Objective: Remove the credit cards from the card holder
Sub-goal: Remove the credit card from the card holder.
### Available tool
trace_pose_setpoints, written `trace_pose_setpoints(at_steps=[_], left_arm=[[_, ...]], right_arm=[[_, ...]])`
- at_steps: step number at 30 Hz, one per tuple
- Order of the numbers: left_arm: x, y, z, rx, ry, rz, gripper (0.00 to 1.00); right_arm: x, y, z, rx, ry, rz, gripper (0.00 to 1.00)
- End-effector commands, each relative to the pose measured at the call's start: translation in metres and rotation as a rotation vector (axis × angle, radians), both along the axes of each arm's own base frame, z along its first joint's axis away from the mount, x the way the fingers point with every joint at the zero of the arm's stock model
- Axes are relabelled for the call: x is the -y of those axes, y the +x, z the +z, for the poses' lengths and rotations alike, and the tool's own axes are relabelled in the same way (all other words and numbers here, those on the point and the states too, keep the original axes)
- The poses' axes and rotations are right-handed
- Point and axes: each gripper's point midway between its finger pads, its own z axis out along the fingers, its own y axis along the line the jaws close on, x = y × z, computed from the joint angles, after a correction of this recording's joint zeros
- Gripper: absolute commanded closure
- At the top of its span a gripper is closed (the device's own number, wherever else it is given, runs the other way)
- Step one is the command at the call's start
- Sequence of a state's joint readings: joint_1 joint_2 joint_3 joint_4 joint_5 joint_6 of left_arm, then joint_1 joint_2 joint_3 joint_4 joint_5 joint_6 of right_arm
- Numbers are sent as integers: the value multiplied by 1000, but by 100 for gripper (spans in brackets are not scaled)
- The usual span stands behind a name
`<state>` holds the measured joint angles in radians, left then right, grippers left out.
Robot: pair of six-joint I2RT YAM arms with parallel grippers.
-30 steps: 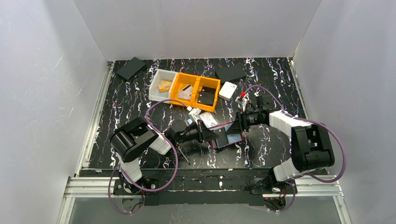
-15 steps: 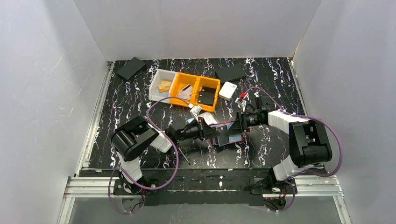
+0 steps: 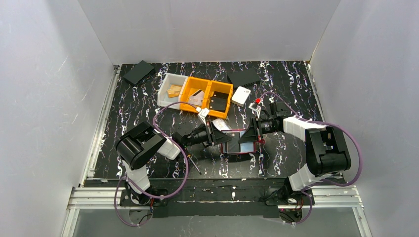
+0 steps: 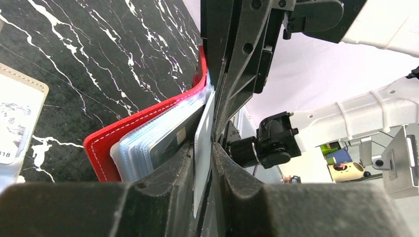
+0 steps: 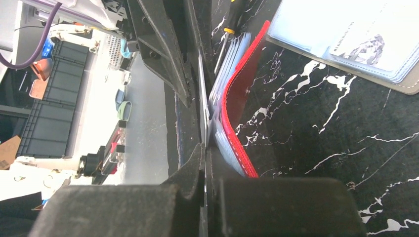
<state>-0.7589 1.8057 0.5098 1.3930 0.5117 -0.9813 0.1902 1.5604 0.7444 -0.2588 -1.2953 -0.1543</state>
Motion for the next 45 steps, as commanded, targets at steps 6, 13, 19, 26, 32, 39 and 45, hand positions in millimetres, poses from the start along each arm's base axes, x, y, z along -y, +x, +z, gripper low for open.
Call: trace_pose_setpoints(at_steps=[6, 13, 19, 26, 32, 39, 45], left_arm=[[2, -3, 25, 20, -72, -52, 84], [-1, -1, 24, -24, -81, -55, 90], [-2, -3, 28, -16, -88, -75, 99], [-6, -5, 29, -14, -90, -81, 100], [-8, -6, 30, -22, -94, -92, 100], [-4, -7, 27, -51, -94, -124, 98], [-6, -8, 25, -60, -91, -116, 87]], right_arm=[[1, 5, 17, 36, 56, 11, 99], [4, 8, 15, 19, 56, -2, 99], [5, 9, 13, 8, 53, -12, 99], [7, 11, 14, 8, 60, -20, 99], [9, 12, 15, 1, 69, -25, 99], [9, 12, 15, 2, 71, -25, 99], [9, 12, 13, 1, 65, -30, 99]])
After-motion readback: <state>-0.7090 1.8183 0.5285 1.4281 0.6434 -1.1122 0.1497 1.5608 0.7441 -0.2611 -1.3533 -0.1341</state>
